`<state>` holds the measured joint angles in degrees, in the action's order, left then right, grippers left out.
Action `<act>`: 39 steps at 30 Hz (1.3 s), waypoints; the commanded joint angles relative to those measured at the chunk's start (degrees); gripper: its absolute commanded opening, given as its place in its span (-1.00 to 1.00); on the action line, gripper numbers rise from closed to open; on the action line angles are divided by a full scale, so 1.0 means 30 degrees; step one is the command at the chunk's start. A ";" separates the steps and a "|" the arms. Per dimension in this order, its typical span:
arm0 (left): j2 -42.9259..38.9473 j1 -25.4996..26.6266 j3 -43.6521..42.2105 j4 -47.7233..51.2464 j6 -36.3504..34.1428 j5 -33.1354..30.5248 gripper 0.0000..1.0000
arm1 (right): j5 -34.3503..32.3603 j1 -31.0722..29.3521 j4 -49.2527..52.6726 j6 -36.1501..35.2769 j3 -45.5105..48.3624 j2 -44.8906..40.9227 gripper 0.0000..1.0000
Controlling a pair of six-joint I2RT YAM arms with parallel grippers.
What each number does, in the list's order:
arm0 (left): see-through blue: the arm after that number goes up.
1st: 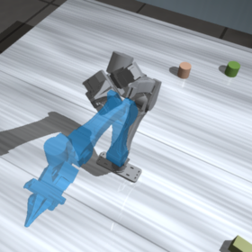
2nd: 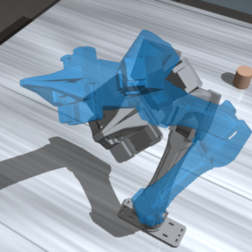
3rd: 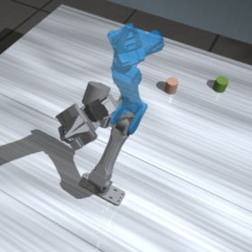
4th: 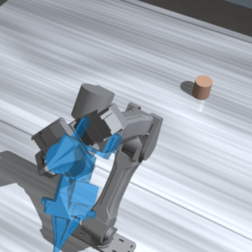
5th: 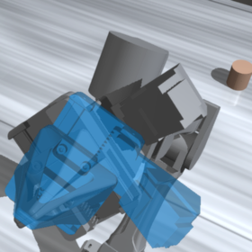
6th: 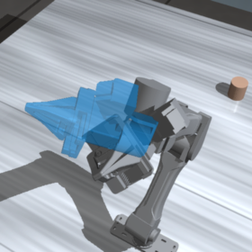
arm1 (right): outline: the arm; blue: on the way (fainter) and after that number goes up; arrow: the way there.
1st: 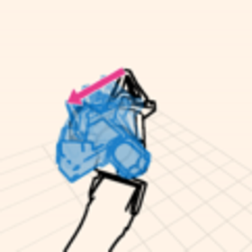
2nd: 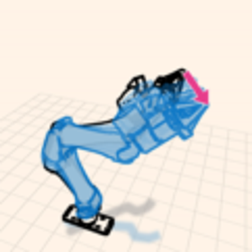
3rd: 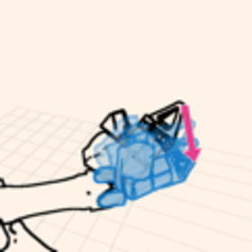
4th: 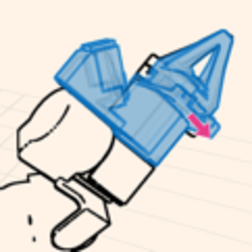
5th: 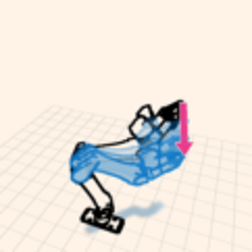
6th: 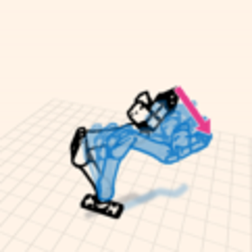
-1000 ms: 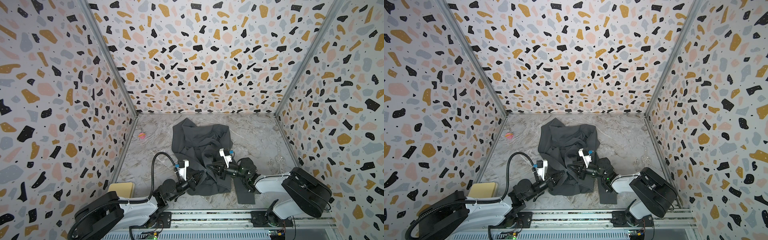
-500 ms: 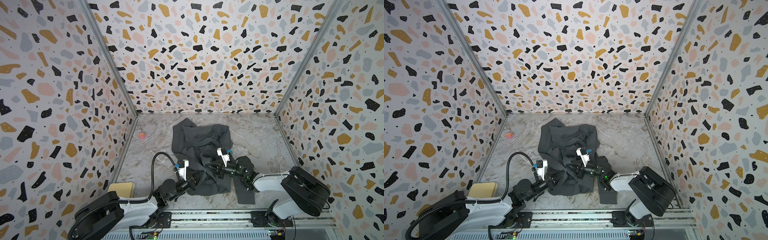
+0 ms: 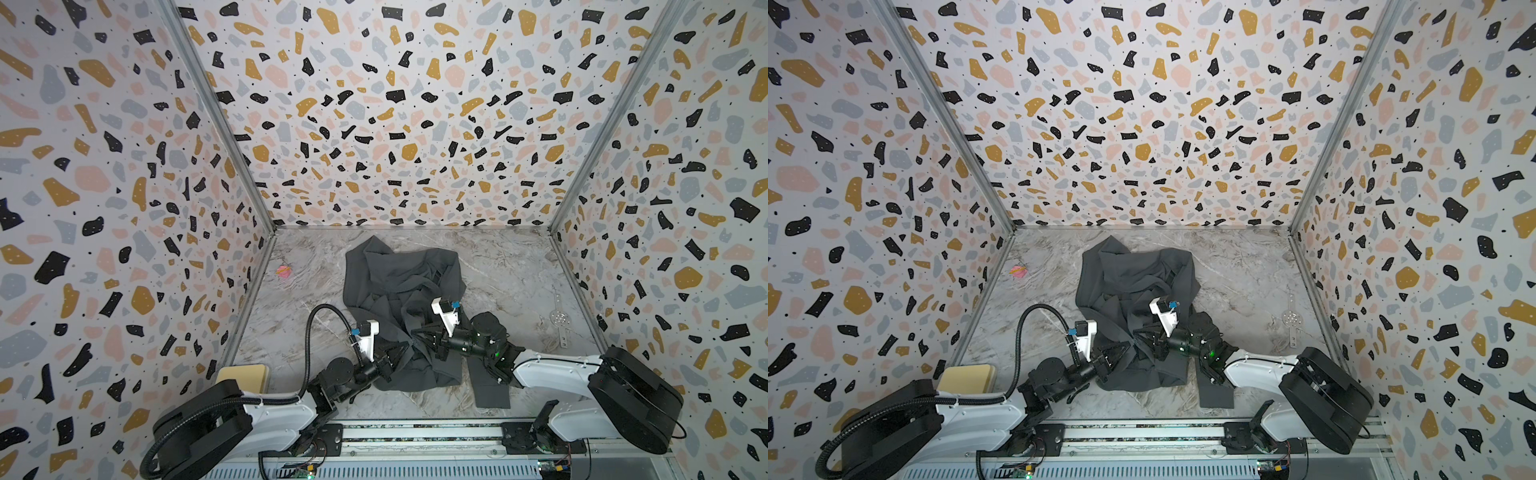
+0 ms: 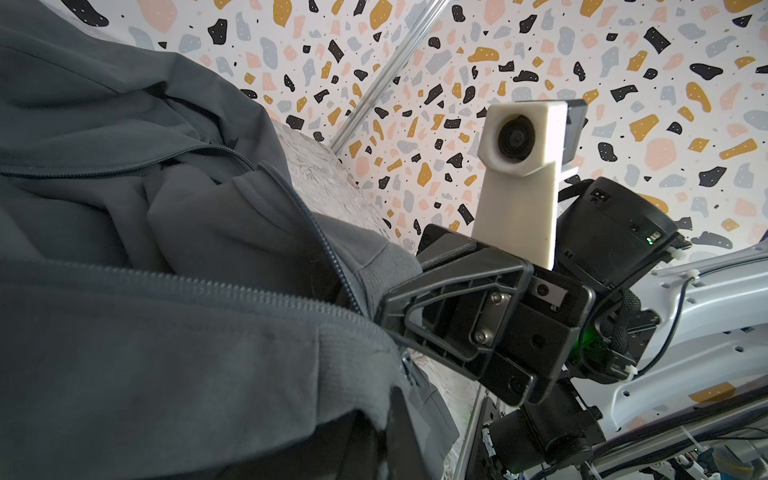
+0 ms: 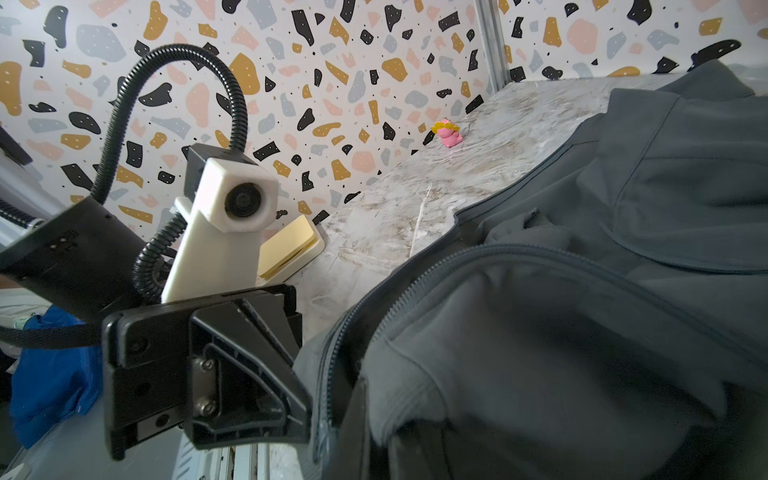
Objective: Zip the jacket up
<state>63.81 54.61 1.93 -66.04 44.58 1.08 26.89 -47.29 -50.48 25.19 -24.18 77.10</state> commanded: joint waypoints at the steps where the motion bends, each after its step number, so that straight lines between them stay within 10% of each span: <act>1: 0.0160 0.0138 0.0206 -0.0669 -0.0198 0.0504 -1.00 | -0.0428 -0.0407 0.0508 -0.0439 -0.1042 -0.0680 -1.00; 39: 0.0556 0.0378 0.0293 -0.0091 -0.0367 0.0313 -1.00 | -0.3297 -0.2382 0.8140 -0.1973 -0.4185 -0.2064 -1.00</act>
<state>65.58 54.98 1.93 -65.52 44.56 0.51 16.03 -53.43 -24.56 19.57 -33.82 73.03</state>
